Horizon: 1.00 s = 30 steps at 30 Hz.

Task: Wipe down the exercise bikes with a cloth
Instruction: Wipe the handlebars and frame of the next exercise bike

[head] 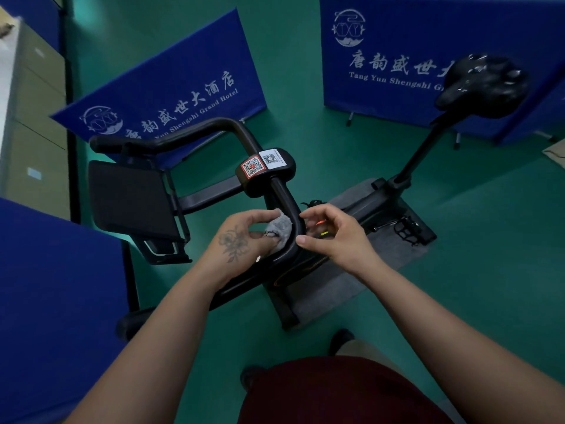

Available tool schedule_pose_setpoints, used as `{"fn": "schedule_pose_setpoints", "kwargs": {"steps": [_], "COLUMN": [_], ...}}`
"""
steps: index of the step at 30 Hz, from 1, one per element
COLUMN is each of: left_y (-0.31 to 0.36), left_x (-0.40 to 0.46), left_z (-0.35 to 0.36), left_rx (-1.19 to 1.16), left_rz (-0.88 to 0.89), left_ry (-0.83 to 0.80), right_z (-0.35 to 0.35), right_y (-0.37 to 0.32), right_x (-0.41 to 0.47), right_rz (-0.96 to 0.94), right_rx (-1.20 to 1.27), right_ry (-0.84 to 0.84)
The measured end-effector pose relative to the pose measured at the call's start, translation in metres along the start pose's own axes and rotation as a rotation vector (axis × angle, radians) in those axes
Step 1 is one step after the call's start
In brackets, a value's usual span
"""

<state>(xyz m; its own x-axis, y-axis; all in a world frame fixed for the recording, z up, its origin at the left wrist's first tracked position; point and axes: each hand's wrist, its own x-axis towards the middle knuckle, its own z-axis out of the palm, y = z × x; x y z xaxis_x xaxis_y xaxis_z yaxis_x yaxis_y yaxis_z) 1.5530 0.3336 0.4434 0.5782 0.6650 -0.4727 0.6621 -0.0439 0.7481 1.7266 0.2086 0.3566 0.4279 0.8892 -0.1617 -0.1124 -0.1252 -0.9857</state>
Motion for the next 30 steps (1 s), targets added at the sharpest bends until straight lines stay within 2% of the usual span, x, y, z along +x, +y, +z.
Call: {"fn": "schedule_pose_setpoints", "kwargs": {"steps": [7, 15, 21, 26, 30], "left_y": [0.001, 0.006, 0.004, 0.010, 0.013], "left_x": [-0.006, 0.010, 0.001, 0.021, 0.036], "left_z": [0.004, 0.017, 0.013, 0.018, 0.021], "left_rx": [-0.025, -0.075, -0.099, -0.158, -0.238], "left_rz": [0.020, 0.033, -0.012, -0.059, -0.022], "left_ry": [0.032, 0.153, 0.125, 0.265, 0.357], "right_z": [-0.003, -0.005, -0.004, -0.005, -0.005], "right_y": [-0.004, -0.002, 0.000, 0.001, -0.002], "right_x": [-0.002, -0.001, 0.000, 0.003, 0.004], "right_rz": [0.000, 0.005, 0.019, 0.032, 0.026], "right_rx": [-0.009, -0.014, -0.007, 0.005, 0.014], "right_ry": [-0.027, -0.044, -0.052, -0.068, -0.079]}}
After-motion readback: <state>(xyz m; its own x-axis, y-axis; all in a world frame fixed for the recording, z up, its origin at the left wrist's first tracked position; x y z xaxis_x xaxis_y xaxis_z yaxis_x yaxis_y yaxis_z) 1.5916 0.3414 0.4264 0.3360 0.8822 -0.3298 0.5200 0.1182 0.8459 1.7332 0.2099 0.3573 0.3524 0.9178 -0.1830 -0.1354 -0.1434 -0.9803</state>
